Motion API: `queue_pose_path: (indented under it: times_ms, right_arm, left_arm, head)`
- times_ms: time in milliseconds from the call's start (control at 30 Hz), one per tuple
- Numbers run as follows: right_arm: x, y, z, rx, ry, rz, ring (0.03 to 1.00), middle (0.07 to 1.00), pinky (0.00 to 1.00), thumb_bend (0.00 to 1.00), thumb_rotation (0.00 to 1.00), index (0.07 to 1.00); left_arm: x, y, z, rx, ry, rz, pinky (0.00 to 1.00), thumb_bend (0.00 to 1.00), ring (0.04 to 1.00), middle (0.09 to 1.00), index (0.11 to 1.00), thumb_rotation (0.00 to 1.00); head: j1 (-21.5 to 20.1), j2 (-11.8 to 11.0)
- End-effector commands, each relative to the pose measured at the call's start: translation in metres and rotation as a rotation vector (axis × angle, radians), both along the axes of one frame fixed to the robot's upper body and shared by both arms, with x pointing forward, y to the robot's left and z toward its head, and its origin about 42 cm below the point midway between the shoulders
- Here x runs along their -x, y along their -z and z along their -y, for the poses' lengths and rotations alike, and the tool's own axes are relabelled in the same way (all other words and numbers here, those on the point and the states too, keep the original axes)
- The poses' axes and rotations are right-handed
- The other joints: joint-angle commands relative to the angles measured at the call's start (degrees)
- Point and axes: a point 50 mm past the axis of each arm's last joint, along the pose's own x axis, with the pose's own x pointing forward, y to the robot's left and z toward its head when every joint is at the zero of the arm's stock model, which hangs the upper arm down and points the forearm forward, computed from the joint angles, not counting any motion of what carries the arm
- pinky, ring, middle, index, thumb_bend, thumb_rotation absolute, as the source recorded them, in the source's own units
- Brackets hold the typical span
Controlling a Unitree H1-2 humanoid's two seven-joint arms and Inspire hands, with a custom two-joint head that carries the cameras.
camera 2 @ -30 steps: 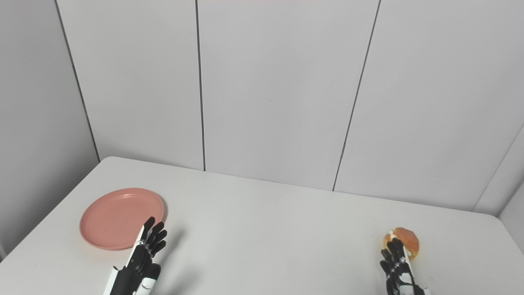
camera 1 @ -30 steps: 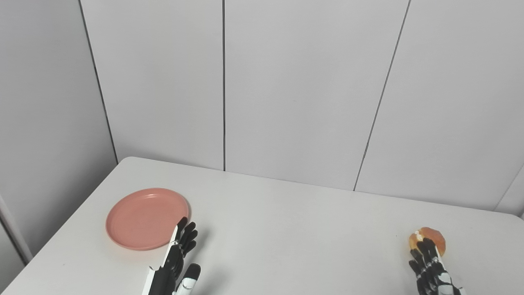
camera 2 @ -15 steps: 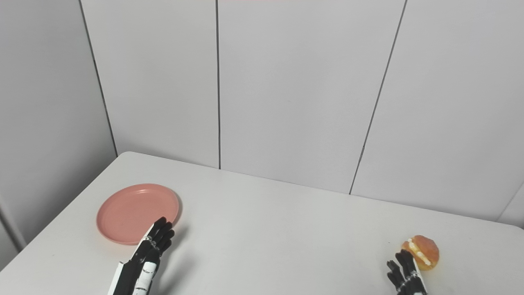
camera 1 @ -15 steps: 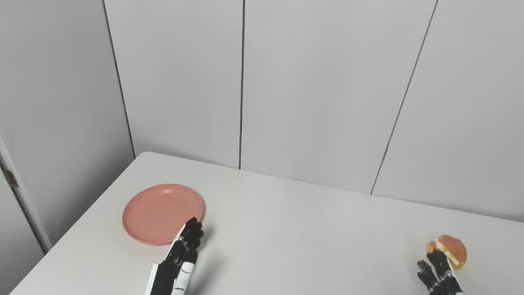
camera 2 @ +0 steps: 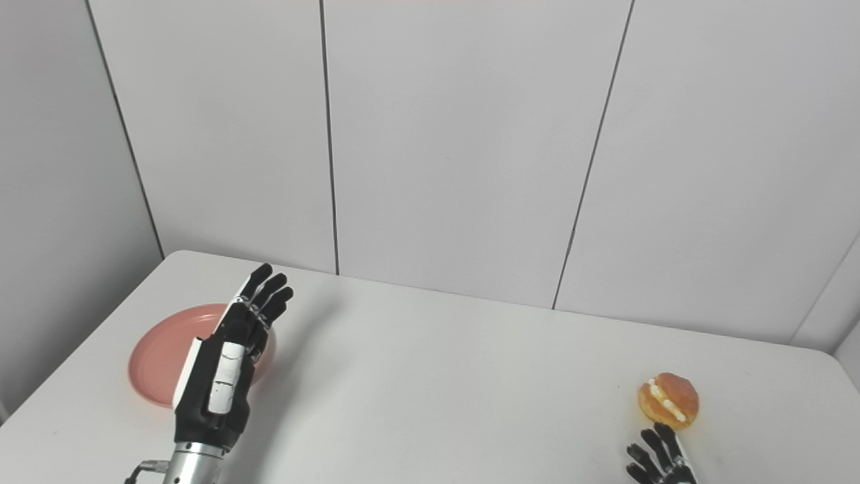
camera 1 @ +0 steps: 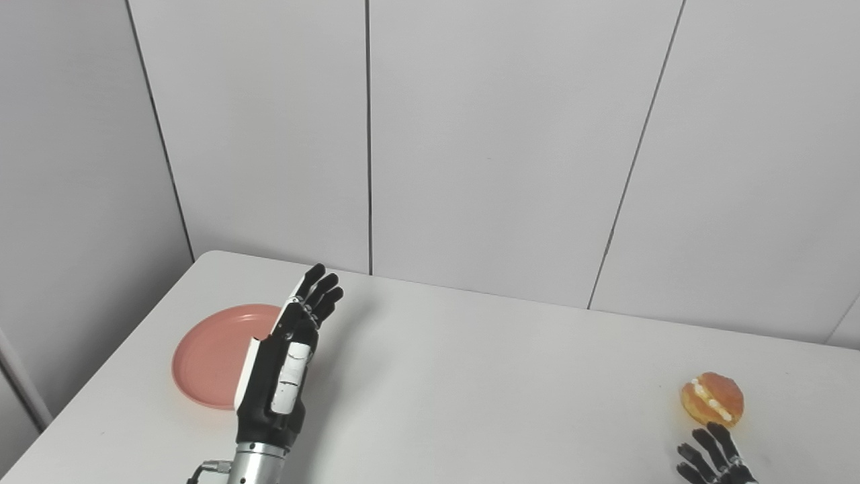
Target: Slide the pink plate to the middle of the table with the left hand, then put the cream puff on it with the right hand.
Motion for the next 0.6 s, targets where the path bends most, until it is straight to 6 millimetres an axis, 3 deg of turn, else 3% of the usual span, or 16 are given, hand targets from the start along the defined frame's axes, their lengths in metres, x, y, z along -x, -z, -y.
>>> queue_pose_path:
  times_ms: [0, 233, 400, 567]
  right_arm:
    - [0.033, 0.042, -0.004, -0.029, 0.03, -0.172, 0.836, 0.878, 0.82, 0.73, 1.0, 0.911]
    - [0.033, 0.042, -0.003, -0.022, 0.037, -0.176, 0.814, 0.853, 0.79, 0.75, 1.0, 0.897]
    - [0.033, 0.042, -0.002, -0.018, 0.035, -0.178, 0.805, 0.848, 0.77, 0.75, 1.0, 0.89]
    - [0.032, 0.043, -0.002, -0.016, 0.031, -0.181, 0.804, 0.847, 0.77, 0.76, 1.0, 0.887]
  left_arm:
    - [-0.011, -0.032, -0.002, -0.015, 0.008, 0.112, 0.96, 0.92, 0.892, 0.9, 0.878, 0.88]
    - [-0.025, -0.065, -0.038, -0.1, -0.064, 0.149, 0.95, 0.99, 0.886, 0.903, 0.878, 0.89]
    - [-0.042, -0.075, -0.087, -0.164, -0.111, 0.16, 0.93, 1.0, 0.911, 0.916, 0.883, 0.87]
    - [-0.049, -0.086, -0.12, -0.21, -0.18, 0.15, 0.9, 1.0, 0.922, 0.914, 0.879, 0.88]
  head:
    - [0.0, 0.07]
    - [0.12, 0.4]
    - [0.37, 0.56]
    - [0.51, 0.54]
